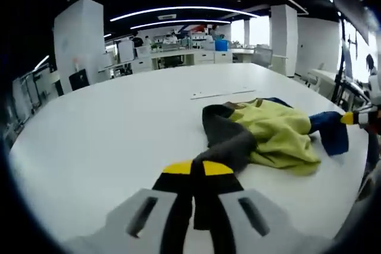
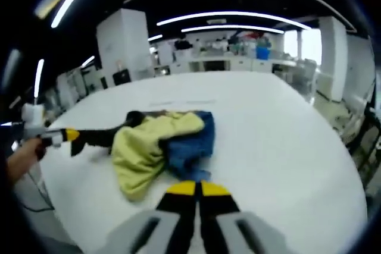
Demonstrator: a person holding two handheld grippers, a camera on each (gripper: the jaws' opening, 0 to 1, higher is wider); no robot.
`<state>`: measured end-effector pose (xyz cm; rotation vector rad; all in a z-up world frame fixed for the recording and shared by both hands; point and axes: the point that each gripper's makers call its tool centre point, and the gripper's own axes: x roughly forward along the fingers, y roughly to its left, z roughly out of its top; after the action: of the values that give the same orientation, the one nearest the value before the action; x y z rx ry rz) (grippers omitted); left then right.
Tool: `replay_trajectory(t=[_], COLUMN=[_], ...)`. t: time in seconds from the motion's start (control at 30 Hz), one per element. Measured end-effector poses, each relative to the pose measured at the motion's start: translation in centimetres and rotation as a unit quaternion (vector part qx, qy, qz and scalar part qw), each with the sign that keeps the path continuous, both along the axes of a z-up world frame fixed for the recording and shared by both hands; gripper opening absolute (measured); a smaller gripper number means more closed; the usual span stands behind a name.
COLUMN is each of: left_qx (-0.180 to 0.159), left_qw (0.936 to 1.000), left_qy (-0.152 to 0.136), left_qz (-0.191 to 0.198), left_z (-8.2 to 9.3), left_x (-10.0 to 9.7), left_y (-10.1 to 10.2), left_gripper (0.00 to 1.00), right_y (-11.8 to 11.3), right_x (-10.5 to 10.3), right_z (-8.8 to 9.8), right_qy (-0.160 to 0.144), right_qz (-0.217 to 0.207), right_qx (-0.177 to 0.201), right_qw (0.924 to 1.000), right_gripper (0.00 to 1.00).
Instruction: Fold the garment on the visible template until the final outline fits inside the template.
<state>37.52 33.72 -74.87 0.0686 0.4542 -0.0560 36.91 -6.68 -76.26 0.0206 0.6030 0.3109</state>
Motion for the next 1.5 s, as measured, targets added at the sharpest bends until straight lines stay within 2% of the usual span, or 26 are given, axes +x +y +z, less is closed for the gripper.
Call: replay_trajectory(t=[0.07,0.17,0.27,0.4,0.5,0.57,0.63,0.7,0.9,1.0,1.03,1.23,1.5], left_qx=[0.000,0.000,0.015,0.019,0.029,0.027,0.020,0.031,0.023,0.007,0.006,0.043,0.085], left_qw=[0.9999,0.9996,0.9992,0.9990,0.9989,0.9989,0.9989,0.9983,0.9976,0.9972,0.9972,0.9953,0.9912], left_qy=[-0.003,-0.010,-0.006,-0.003,0.003,0.012,0.020,0.030,0.048,0.055,0.055,0.076,0.096], left_qz=[0.012,0.027,0.035,0.040,0.037,0.036,0.038,0.038,0.043,0.051,0.050,0.042,0.030], left_z=[0.4,0.9,1.1,0.9,0.8,0.2,-0.4,-0.8,-1.7,-2.3,-2.4,-3.5,-3.7], left_x=[0.1,0.5,0.8,1.5,1.6,2.2,2.2,2.1,2.5,2.6,2.6,3.1,4.5], left_y=[1.1,2.8,4.3,6.2,6.4,7.6,7.8,8.3,10.0,10.7,10.8,12.1,13.6], left_gripper=[0.01,0.01,0.01,0.01,0.01,0.01,0.01,0.01,0.01,0.01,0.01,0.01,0.01], right_y=[-0.7,-2.3,-3.3,-4.9,-6.0,-6.4,-7.1,-7.5,-9.7,-11.3,-11.8,-13.5,-16.2], right_x=[0.3,0.8,0.8,1.5,2.1,2.4,2.9,3.2,4.4,5.0,5.2,5.6,6.3], right_z=[0.4,0.6,1.1,1.2,1.1,1.0,0.8,1.0,0.6,-0.6,-0.8,-1.4,-1.9], right_qy=[-0.008,-0.004,-0.008,-0.004,0.001,0.005,0.013,0.011,0.021,0.043,0.042,0.055,0.077], right_qz=[-0.008,-0.016,-0.027,-0.036,-0.044,-0.043,-0.044,-0.048,-0.055,-0.055,-0.062,-0.078,-0.076], right_qx=[0.001,-0.010,-0.016,-0.024,-0.024,-0.028,-0.024,-0.020,-0.047,-0.066,-0.068,-0.076,-0.106], right_qw=[0.9999,0.9998,0.9995,0.9991,0.9988,0.9987,0.9987,0.9986,0.9972,0.9954,0.9949,0.9925,0.9885], right_gripper=[0.00,0.00,0.00,0.00,0.00,0.00,0.00,0.00,0.00,0.00,0.00,0.00,0.00])
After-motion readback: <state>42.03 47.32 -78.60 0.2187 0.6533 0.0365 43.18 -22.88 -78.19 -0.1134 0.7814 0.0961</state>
